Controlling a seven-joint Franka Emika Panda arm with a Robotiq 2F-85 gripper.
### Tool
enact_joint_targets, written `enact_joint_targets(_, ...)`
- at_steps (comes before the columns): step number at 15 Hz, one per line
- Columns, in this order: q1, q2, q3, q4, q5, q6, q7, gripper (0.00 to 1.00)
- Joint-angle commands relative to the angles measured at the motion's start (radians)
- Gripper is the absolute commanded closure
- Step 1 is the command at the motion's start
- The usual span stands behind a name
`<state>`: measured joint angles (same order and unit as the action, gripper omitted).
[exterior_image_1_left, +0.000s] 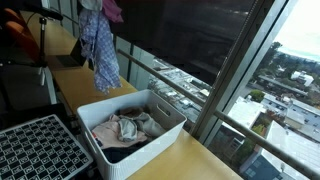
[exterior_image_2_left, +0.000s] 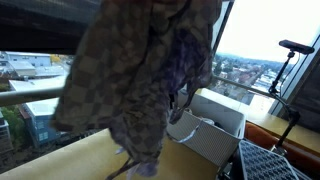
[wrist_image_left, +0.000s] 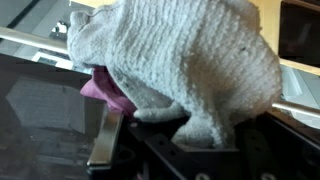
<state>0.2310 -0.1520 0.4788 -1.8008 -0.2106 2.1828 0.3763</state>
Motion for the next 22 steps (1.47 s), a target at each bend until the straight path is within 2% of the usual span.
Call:
enact_joint_targets(1, 0.055, 0.168, 0.047, 0.244, -0.129, -0.117, 0.101, 1.00)
enact_joint_targets(4, 0.143, 0.342, 0.040, 0.386, -0.217, -0.180, 0.196, 1.00)
enact_joint_targets(7, 0.224, 0.441, -0.033, 0.383, -0.195, -0.150, 0.245, 1.00)
enact_joint_targets(11, 0.246, 0.484, -0.116, 0.253, -0.088, -0.076, 0.274, 1.00)
enact_joint_targets(17, 0.194, 0.406, -0.183, -0.122, 0.091, 0.134, 0.276, 1.00)
enact_joint_targets(19, 0.181, 0.388, -0.199, -0.230, 0.114, 0.208, 0.269, 1.00)
enact_joint_targets(22, 0.176, 0.385, -0.220, -0.295, 0.105, 0.271, 0.267, 1.00)
